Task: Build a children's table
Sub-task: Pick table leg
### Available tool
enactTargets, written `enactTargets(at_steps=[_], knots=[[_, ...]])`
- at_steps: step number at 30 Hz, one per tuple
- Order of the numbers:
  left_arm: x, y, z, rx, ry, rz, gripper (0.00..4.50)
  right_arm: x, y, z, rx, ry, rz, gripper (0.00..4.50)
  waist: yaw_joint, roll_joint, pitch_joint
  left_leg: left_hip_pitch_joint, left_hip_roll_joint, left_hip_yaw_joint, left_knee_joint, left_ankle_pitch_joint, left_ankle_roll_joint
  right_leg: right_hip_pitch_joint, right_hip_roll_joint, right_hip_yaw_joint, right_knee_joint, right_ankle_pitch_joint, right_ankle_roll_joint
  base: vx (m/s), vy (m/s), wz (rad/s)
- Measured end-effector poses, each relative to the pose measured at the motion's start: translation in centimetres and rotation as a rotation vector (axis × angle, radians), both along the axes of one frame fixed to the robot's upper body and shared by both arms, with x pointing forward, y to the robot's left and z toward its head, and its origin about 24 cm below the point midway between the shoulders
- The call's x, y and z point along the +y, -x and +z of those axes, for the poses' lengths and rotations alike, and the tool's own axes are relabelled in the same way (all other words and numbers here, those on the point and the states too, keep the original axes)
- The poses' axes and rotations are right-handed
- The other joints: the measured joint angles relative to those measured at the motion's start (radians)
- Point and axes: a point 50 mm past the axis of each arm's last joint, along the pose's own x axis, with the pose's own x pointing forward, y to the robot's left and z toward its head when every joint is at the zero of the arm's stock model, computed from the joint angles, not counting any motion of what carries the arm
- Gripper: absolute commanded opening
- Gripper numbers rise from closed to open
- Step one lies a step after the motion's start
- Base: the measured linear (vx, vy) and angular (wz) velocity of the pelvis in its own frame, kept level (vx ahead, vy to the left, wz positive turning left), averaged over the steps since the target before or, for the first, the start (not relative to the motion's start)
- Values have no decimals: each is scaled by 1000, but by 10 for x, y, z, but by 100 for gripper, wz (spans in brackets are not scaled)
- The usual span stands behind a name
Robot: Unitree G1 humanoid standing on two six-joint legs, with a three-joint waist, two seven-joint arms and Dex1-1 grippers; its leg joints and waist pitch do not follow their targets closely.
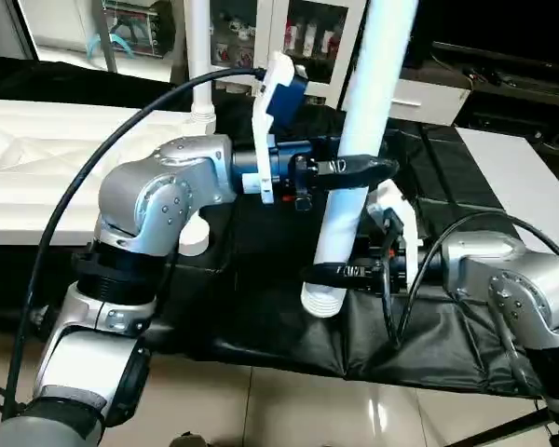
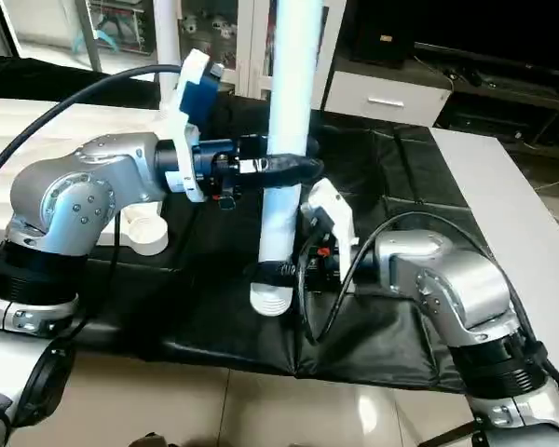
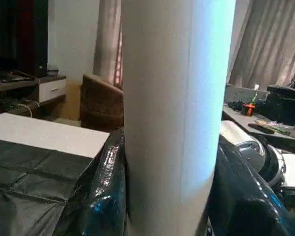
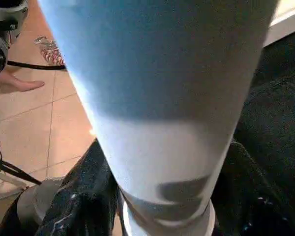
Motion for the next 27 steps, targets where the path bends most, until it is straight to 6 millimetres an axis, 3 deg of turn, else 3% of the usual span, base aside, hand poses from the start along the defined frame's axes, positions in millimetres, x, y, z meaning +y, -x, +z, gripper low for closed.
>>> enactTargets(at_steps=[3, 5, 9, 27], knots=[[-1, 0, 0, 2, 0, -2, 177, 1, 0, 0, -4, 1, 4, 200, 0, 0, 0, 0, 0, 0, 0, 0, 0, 0, 0, 0, 1, 0, 0, 0, 0, 0], [-1, 0, 0, 2, 0, -2, 177, 1, 0, 0, -7, 1, 5, 255, 0, 0, 0, 0, 0, 0, 0, 0, 0, 0, 0, 0, 1, 0, 0, 0, 0, 0], [-2, 0, 2, -7, -1, -10, 177, 1, -1, -2, -2, 5, -3, 292, 0, 0, 0, 0, 0, 0, 0, 0, 0, 0, 0, 0, 1, 0, 0, 0, 0, 0], [0, 2, 5, -42, -28, -28, 177, 2, -3, -5, -16, 14, -11, 295, 1, 0, 0, 0, 0, 0, 0, 0, -1, 0, 0, 0, 2, 0, 0, 0, 0, 0]])
